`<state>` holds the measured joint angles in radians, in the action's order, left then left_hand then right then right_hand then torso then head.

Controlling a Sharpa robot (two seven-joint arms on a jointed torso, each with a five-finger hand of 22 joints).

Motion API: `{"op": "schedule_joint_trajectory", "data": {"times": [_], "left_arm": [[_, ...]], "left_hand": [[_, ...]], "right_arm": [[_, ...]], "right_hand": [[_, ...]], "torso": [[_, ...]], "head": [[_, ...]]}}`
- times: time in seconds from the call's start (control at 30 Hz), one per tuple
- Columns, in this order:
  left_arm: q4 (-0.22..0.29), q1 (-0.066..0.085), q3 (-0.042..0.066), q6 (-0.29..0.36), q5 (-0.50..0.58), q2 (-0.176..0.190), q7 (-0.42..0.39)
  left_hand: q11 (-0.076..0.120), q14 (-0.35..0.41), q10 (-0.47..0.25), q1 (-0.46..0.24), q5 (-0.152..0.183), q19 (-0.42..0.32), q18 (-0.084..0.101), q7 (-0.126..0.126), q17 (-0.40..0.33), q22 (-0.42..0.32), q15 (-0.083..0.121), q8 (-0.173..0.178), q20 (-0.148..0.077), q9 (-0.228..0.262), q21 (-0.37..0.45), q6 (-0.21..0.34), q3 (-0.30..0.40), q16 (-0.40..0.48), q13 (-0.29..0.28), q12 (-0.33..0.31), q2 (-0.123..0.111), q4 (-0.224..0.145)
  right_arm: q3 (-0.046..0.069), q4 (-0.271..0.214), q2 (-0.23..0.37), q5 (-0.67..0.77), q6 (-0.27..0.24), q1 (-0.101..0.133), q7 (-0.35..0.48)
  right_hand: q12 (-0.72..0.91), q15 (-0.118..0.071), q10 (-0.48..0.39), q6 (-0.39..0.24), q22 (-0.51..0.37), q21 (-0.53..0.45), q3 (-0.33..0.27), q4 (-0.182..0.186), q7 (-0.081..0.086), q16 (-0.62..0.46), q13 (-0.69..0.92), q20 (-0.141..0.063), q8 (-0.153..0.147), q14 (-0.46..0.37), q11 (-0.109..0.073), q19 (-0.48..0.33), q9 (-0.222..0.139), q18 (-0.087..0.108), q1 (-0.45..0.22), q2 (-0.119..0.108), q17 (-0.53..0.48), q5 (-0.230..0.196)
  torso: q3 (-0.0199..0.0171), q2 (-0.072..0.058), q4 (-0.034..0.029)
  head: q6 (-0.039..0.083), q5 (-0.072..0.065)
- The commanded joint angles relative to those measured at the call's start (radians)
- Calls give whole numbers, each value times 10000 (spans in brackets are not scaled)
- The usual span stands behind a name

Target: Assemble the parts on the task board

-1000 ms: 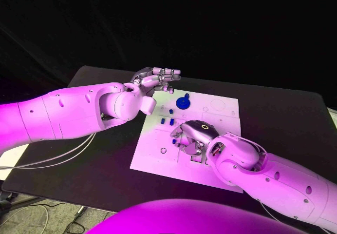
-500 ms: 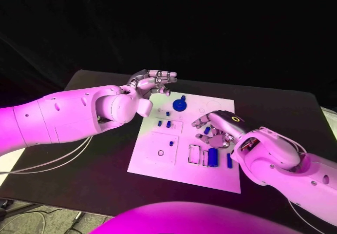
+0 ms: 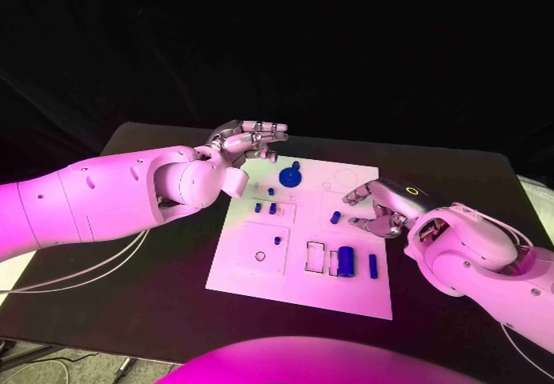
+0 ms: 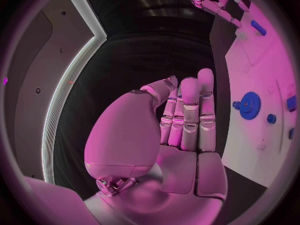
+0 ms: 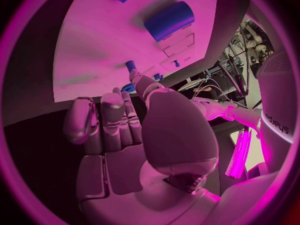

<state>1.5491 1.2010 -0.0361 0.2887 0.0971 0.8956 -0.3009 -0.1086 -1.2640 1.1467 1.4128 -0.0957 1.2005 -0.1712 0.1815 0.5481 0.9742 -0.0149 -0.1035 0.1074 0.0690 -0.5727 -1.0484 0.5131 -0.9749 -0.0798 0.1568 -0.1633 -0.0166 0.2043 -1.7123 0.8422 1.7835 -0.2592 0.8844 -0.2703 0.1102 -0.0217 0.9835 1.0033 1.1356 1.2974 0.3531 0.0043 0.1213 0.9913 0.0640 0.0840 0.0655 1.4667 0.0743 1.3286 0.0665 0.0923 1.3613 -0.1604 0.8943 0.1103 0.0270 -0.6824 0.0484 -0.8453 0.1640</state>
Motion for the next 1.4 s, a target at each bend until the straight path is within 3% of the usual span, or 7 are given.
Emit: {"op": "schedule_joint_trajectory", "data": {"times": [0.03,0.63,0.83,1.0,1.4], "left_arm": [[15,-1,5,-222,38,-14,-43],[13,-2,4,-234,38,-20,-29],[12,-2,4,-233,38,-14,-16],[16,-2,4,-244,38,-20,-4],[15,-2,4,-249,38,-19,10]], "left_hand": [[25,90,-60,-21,18,-30,-107,11,-9,-8,11,-37,34,-10,35,54,-58,40,-9,43,96,-13],[25,90,-60,-21,18,-30,-107,11,-9,-8,11,-37,34,-10,35,54,-58,40,-9,43,96,-13],[25,90,-60,-21,18,-30,-107,11,-9,-8,11,-37,34,-10,35,54,-58,40,-9,43,96,-13],[25,90,-60,-21,18,-30,-107,11,-9,-8,11,-37,34,-10,35,54,-58,40,-9,43,96,-13],[25,90,-60,-21,18,-30,-107,11,-9,-8,11,-37,34,-10,35,54,-58,40,-9,43,96,-13]], "right_arm": [[4,118,-111,433,338,4,-179],[-48,501,-765,276,762,-7,100],[-59,537,-785,253,931,-7,121],[-71,586,-830,249,1047,-7,119],[-116,737,-1037,249,868,-7,105]], "right_hand": [[38,-28,40,33,22,-49,-66,27,-72,-20,13,-53,-8,78,-8,49,6,52,89,60,-14,-63],[435,127,902,427,119,11,50,151,10,46,-1,81,35,100,16,147,30,26,190,329,-15,-30],[495,114,1225,718,176,49,168,176,15,121,-3,96,105,109,-15,185,62,20,218,388,37,-57],[511,69,1558,998,389,196,321,197,-19,347,2,76,168,161,-71,309,89,-24,258,495,251,-145],[452,52,1659,1078,443,237,377,237,-15,427,-6,55,155,173,-82,342,87,-34,218,518,315,-230]], "torso": [[10,-2,-12],[18,-6,-4],[16,-5,22],[11,-3,4],[11,-7,1]], "head": [[28,-38],[-36,11],[-51,37],[-74,27],[-105,42]]}}
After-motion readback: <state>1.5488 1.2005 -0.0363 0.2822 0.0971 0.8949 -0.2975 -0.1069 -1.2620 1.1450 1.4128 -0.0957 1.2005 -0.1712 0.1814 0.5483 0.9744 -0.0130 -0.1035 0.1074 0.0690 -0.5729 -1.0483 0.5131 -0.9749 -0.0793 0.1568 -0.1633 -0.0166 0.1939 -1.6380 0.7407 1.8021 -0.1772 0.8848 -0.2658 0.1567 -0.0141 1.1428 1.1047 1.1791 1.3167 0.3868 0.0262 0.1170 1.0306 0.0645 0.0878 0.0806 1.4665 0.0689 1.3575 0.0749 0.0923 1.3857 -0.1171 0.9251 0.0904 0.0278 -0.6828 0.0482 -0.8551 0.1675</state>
